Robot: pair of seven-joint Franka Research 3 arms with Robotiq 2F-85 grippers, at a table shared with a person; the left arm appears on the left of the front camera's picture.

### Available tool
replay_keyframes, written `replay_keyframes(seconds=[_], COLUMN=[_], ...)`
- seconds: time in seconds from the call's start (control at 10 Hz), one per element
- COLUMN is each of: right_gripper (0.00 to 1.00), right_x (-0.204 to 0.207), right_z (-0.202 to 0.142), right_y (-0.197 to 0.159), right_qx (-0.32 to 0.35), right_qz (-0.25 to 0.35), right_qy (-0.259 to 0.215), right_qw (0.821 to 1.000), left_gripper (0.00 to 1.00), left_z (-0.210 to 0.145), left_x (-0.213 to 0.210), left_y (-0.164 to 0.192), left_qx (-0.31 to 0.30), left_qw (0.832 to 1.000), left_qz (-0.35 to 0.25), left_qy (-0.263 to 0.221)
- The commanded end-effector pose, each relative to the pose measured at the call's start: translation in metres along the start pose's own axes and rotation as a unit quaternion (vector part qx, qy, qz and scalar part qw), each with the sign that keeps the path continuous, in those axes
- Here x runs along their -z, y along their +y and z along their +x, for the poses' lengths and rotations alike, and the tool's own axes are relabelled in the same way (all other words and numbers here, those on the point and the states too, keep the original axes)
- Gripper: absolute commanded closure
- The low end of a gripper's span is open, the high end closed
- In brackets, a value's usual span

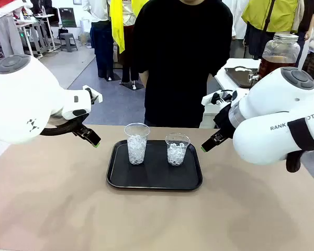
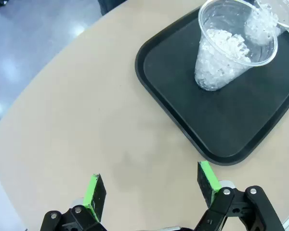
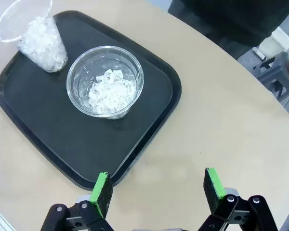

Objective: Pour the drink into the iced cup.
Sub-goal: Pick up the iced cup indicated by the human and present it to them.

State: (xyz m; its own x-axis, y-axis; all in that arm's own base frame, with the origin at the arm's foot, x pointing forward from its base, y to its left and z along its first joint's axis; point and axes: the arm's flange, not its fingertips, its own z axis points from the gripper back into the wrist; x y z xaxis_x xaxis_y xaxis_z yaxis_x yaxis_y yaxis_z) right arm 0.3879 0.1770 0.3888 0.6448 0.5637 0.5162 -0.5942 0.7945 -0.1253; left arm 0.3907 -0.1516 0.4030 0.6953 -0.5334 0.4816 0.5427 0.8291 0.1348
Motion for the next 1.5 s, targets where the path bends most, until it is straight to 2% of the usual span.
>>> replay_keyframes(seconds=[0.0, 1.1, 1.4], right_gripper=[0.00, 0.00, 0.00], right_x=[-0.003, 0.000, -0.044], right_z=[0.000, 0.000, 0.029], right_y=[-0.001, 0.000, -0.025], right_qx=[0.001, 0.000, 0.041], right_qz=[-0.001, 0.000, 0.045], right_qy=[-0.004, 0.000, -0.012], right_qw=[1.000, 1.000, 0.998], left_gripper=[0.00, 0.00, 0.00], left_z=[0.000, 0.000, 0.024], left_x=[-0.002, 0.000, -0.042], left_y=[0.001, 0.000, 0.007], left_qx=[0.000, 0.000, -0.018], left_qw=[1.000, 1.000, 0.999], left_qz=[0.001, 0.000, -0.034], left_qy=[-0.002, 0.000, -0.013])
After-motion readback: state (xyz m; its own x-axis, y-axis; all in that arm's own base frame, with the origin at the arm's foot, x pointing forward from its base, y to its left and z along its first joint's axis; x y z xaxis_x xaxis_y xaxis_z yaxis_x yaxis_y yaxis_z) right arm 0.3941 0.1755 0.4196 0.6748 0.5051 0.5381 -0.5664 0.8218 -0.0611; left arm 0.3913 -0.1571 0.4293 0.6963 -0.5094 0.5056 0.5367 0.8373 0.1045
